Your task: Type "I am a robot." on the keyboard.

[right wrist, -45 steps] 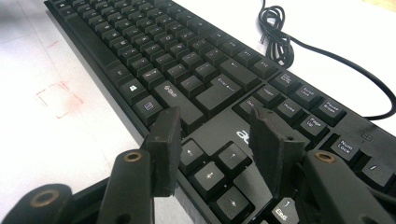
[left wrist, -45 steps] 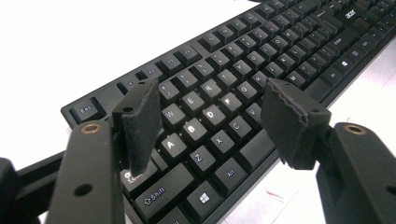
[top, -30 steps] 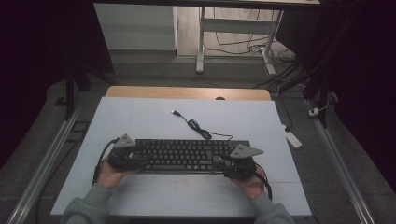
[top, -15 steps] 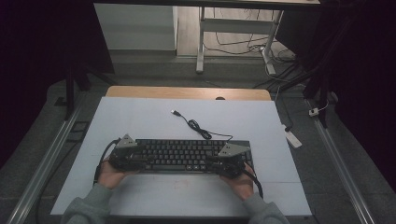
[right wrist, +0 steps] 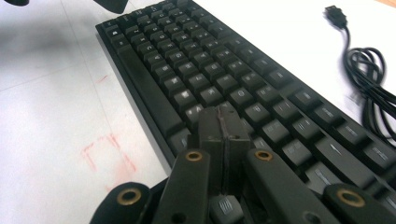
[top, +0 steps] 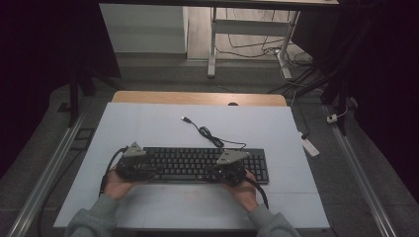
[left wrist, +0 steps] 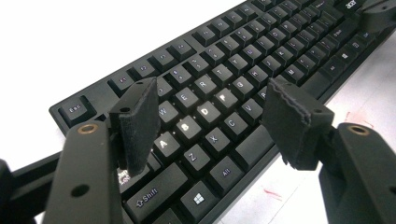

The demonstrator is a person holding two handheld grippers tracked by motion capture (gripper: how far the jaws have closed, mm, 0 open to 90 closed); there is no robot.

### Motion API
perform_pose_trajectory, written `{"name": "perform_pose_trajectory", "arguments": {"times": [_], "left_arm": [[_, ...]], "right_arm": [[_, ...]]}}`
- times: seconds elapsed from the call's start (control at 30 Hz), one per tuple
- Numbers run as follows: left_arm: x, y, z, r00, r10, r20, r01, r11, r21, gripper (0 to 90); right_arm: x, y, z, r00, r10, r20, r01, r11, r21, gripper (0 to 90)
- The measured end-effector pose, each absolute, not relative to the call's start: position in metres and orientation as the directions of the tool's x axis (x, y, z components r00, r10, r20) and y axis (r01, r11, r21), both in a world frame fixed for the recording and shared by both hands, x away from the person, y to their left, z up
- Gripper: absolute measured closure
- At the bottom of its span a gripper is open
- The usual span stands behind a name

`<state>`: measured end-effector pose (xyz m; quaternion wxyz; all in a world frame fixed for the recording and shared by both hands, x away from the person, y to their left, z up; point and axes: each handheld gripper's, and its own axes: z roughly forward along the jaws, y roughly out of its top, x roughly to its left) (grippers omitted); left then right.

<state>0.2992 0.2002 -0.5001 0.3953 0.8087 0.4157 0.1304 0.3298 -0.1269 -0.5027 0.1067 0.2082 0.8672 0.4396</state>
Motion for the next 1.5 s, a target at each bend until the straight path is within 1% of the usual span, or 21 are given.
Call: {"name": "perform_pose_trajectory", "arguments": {"times": [0.4,0.67,1.5], "left_arm": [[0.299,0.200,-0.501,0.623,0.774,-0.116,0.569,-0.346,0.746,36.3],[0.299,0.200,-0.501,0.623,0.774,-0.117,0.569,-0.345,0.746,36.3],[0.300,0.200,-0.501,0.624,0.774,-0.111,0.568,-0.351,0.744,36.2]], "right_arm": [[0.342,-0.086,-0.510,-0.902,0.431,0.004,0.273,0.565,0.778,89.8],[0.345,-0.070,-0.516,-0.908,0.418,0.007,0.276,0.588,0.760,89.7],[0.346,-0.065,-0.519,-0.912,0.411,-0.004,0.271,0.608,0.746,89.7]]}}
